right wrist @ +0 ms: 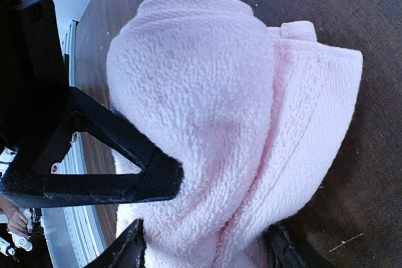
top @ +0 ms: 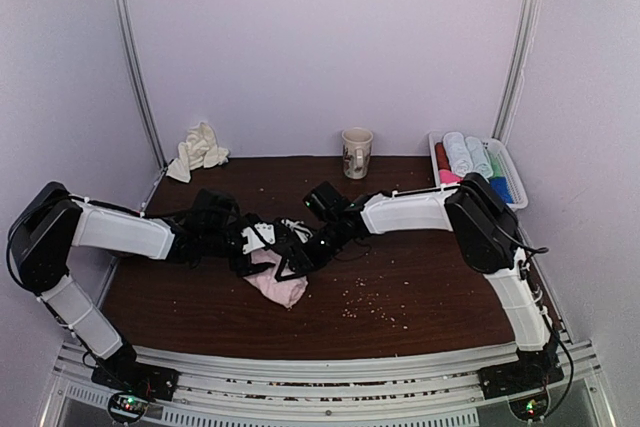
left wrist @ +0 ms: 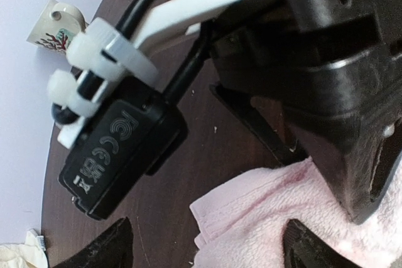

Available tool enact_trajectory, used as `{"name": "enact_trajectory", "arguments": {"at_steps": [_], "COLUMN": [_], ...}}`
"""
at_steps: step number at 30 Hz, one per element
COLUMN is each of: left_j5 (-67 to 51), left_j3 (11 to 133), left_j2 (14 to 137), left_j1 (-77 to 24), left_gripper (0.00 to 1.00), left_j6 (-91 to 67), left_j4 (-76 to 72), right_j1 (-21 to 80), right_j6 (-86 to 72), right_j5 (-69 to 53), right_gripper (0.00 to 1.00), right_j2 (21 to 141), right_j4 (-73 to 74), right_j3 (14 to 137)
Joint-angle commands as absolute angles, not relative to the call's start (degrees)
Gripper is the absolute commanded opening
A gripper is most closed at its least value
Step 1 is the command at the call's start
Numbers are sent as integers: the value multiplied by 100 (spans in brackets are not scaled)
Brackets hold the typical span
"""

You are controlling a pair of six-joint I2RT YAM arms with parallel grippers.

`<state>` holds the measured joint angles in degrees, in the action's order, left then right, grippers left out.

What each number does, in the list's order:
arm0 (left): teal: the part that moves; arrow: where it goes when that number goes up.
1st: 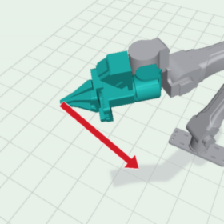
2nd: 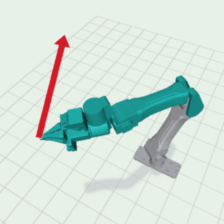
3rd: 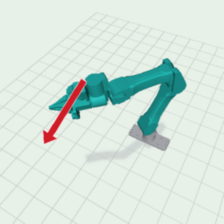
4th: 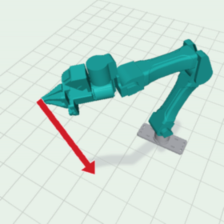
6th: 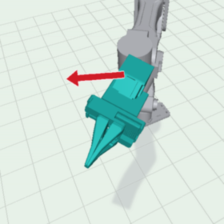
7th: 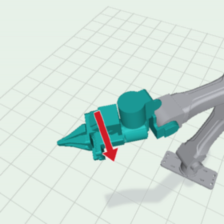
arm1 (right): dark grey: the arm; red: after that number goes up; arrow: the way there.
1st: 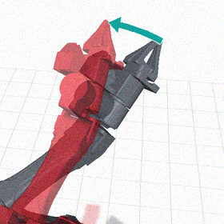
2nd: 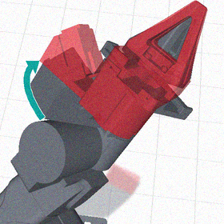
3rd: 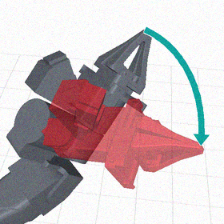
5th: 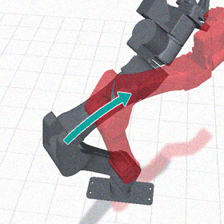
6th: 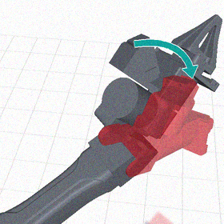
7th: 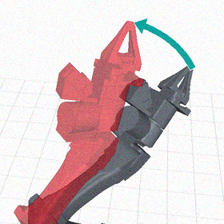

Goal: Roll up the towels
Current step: Pick up the towel from the center of the board.

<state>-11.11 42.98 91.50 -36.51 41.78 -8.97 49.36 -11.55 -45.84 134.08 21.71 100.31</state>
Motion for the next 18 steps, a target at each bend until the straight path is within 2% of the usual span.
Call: {"name": "enact_trajectory", "arguments": {"at_steps": [1,4,8,15,17,18], "left_j5": [-960,-932,-883,-803,-810,-812], "left_j3": [4228,4228,4228,4234,4272,4312], "left_j2": [9262,9287,9297,9261,9169,9099], "left_j1": [-3715,-3743,-3779,-3822,-3815,-3815], "left_gripper": [85,85,85,85,85,85], "left_j6": [4253,4252,4262,4244,4185,4143], "left_j4": [-984,-984,-989,-1011,-992,-949], "right_j1": [5059,5071,5075,5073,5058,5050], "right_j6": [-1076,-1073,-1105,-1134,-1125,-1144], "right_j5": [-4619,-4662,-4767,-4932,-4886,-4831], "right_gripper": [61,59,46,15,0,0], "right_j2": [13741,13832,13939,14052,14034,14014], "right_j4": [2579,2611,2679,2759,2774,2754], "right_j3": [10043,10081,10159,10251,10277,10289]}}
